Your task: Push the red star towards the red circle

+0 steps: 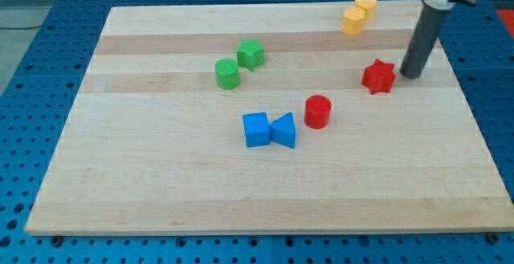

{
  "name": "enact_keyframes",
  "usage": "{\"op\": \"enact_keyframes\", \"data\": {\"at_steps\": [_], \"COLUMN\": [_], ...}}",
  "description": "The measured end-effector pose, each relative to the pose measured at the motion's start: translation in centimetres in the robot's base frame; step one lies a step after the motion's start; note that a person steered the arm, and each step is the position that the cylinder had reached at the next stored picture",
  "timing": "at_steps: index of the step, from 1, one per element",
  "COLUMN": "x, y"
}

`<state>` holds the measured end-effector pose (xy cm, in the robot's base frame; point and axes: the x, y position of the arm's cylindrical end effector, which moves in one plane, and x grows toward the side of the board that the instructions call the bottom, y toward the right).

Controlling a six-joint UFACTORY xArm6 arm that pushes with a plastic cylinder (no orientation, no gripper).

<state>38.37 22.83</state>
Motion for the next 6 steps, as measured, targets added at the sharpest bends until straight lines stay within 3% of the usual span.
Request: {"op": "enact_keyframes", "data": {"at_steps": [4,6], "x": [0.7,-1.2], "y": [-4.9,-5.9]}}
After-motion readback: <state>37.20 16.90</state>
